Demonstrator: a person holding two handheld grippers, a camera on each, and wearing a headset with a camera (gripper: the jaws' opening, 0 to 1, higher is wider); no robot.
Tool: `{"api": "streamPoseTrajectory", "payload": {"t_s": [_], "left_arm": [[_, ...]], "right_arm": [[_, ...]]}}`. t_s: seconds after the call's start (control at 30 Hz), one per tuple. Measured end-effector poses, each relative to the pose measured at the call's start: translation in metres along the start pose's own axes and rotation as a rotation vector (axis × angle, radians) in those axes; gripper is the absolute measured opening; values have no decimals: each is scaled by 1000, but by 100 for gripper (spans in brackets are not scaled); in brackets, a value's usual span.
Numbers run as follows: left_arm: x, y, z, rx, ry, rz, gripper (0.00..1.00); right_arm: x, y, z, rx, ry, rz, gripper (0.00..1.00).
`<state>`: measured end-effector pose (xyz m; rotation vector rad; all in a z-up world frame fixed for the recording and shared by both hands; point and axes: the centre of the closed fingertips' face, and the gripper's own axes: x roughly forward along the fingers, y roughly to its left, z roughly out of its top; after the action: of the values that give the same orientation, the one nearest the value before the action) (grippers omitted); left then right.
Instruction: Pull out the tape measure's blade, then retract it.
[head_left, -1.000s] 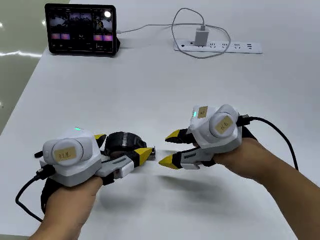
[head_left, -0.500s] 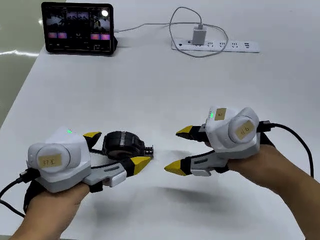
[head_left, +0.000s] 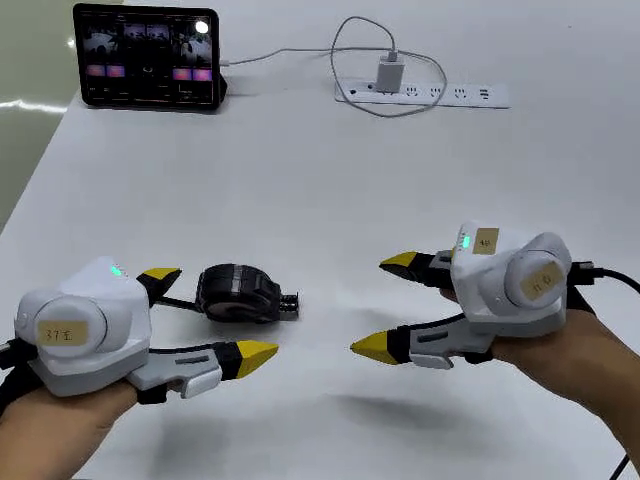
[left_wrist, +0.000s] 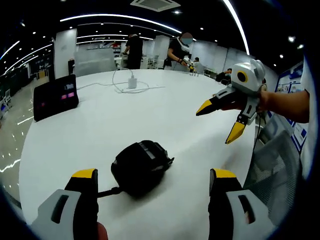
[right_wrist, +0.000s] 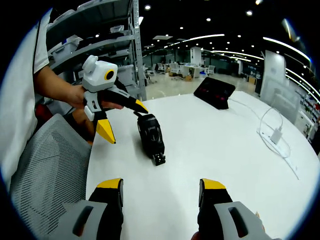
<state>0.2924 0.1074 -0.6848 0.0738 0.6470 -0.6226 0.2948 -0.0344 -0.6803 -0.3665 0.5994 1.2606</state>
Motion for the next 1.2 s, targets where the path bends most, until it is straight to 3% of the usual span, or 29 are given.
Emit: {"api": "streamPoseTrajectory", "payload": {"t_s": [0.1,0.27,0.4,0.9,1.03,1.2], "left_arm": [[-4,0,4,15,-23,1,91],[-6,2,4,35,-24,3,95],[-10,2,4,56,-33,-10,91],[-20,1,-7,72,-27,-53,96],[-25,-1,-3,79,-52,-71,96],[-28,-1,-3,91,-48,-68,97]], "right_arm": [[-6,-1,-2,1,-6,-15,60],[-12,-1,-9,14,-1,-25,62],[-18,1,-14,24,4,-30,63],[-34,8,-29,74,7,-53,74],[-38,9,-36,79,16,-64,76],[-44,11,-41,93,13,-73,77]]}}
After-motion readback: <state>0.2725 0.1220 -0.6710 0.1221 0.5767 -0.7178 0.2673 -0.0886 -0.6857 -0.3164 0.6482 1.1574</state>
